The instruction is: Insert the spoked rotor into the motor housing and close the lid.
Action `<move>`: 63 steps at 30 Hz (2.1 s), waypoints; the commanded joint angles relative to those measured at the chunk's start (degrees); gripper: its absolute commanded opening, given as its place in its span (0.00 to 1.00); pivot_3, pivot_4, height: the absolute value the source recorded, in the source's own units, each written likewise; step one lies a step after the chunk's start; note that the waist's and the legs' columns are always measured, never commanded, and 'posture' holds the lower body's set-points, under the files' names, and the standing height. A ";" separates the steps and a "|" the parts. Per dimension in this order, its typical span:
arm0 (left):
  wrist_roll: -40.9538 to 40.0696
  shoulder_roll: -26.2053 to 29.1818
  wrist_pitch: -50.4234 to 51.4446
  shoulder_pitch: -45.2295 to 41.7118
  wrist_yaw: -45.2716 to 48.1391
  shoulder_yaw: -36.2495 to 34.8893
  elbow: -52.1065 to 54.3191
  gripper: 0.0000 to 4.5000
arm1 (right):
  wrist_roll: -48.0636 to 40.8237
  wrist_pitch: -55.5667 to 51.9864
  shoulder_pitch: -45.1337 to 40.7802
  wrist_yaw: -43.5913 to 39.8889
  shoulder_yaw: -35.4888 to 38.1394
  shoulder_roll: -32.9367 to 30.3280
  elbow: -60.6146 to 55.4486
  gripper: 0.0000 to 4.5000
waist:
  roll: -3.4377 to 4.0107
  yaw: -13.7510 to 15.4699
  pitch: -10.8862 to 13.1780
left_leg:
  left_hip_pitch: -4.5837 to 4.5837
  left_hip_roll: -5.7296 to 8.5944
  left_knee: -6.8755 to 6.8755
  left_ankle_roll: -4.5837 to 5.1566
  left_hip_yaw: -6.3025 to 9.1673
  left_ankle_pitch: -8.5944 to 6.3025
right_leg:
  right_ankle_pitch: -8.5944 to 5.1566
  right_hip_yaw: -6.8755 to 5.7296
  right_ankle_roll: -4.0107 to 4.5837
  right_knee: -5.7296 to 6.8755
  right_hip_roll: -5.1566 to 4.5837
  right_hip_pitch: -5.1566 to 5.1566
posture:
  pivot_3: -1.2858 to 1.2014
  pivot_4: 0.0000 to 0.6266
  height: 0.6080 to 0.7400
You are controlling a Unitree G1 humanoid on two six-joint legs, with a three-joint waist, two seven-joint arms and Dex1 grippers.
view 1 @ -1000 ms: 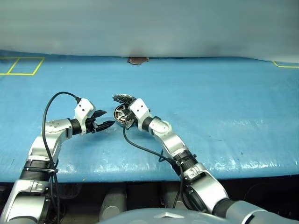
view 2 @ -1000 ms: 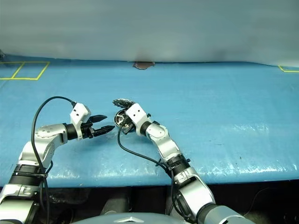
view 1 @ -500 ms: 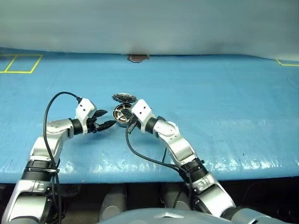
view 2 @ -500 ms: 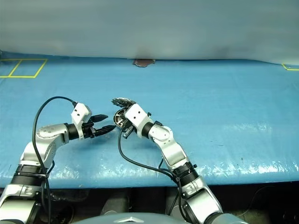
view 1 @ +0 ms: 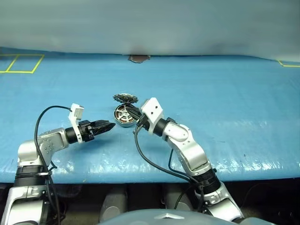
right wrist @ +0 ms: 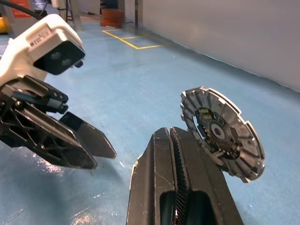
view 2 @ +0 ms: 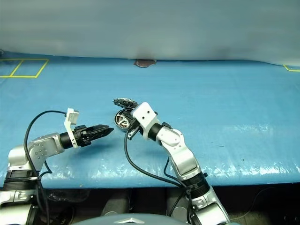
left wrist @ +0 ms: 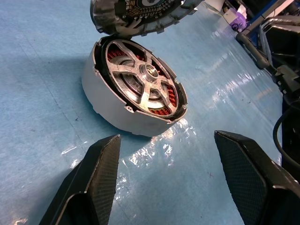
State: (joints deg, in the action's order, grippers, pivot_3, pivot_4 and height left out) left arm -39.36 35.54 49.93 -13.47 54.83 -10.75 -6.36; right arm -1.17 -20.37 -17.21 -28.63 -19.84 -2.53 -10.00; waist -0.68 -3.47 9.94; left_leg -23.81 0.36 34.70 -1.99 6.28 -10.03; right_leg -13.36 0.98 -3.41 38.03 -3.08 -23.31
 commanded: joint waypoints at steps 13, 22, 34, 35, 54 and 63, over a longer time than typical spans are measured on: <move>14.41 3.41 -32.49 0.59 4.68 2.91 8.06 0.78 | -0.30 0.76 2.02 1.93 1.42 -3.68 -6.88 0.02 | -0.01 1.05 0.00 | -0.04 0.01 -0.05 -0.05 -0.08 0.02 | -0.15 0.02 0.32 -0.04 -0.09 -0.08 | 0.52 0.24 1.00; 36.41 18.11 -60.63 -5.56 11.97 12.88 6.52 0.78 | -0.99 -0.98 3.15 3.21 5.62 -7.19 -11.04 0.02 | 0.00 1.35 0.02 | -0.06 0.01 -0.10 -0.04 -0.20 0.02 | -0.16 0.06 0.33 -0.13 -0.09 -0.10 | 0.52 0.24 1.00; 50.59 21.72 -81.07 -21.95 15.16 24.09 -13.04 0.78 | -1.38 -1.24 3.80 5.41 6.65 -7.64 -13.15 0.02 | -0.02 0.85 0.03 | -0.10 0.00 -0.10 0.03 -0.25 0.00 | 0.02 0.06 -0.03 -0.09 -0.02 -0.14 | 0.52 0.24 1.00; 50.45 21.63 -81.40 -22.24 15.58 24.37 -13.74 0.78 | -1.42 -1.27 3.97 5.63 6.65 -7.66 -13.33 0.02 | -0.02 0.84 0.03 | -0.11 0.00 -0.10 0.04 -0.24 -0.01 | 0.02 0.05 -0.03 -0.09 -0.02 -0.15 | 0.52 0.24 1.00; 50.97 20.43 -85.40 -24.82 17.16 27.65 -19.77 0.78 | -1.78 -0.57 4.26 7.09 6.62 -7.99 -12.96 0.02 | -0.03 0.84 0.03 | -0.13 -0.01 0.22 0.06 -0.22 -0.01 | 0.05 0.06 -0.10 0.10 0.01 -0.09 | 0.52 0.24 1.00; 39.99 18.43 -70.63 -19.35 16.30 21.35 -14.73 0.78 | -1.57 -0.78 3.96 5.97 5.77 -9.09 -12.10 0.02 | -0.03 0.60 0.03 | -0.12 -0.01 0.32 0.07 -0.21 -0.01 | 0.06 0.08 -0.10 0.17 0.01 -0.07 | 0.52 0.24 1.00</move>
State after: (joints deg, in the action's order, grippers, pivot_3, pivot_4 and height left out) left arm 5.64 54.21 -26.99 -33.77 71.46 14.19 -24.55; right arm -2.58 -21.83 -12.47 -22.35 -14.19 -11.47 -20.86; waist -0.71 -2.86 9.97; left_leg -23.95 0.35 35.03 -1.92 6.09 -10.04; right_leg -13.30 1.06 -3.51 38.21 -3.07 -23.39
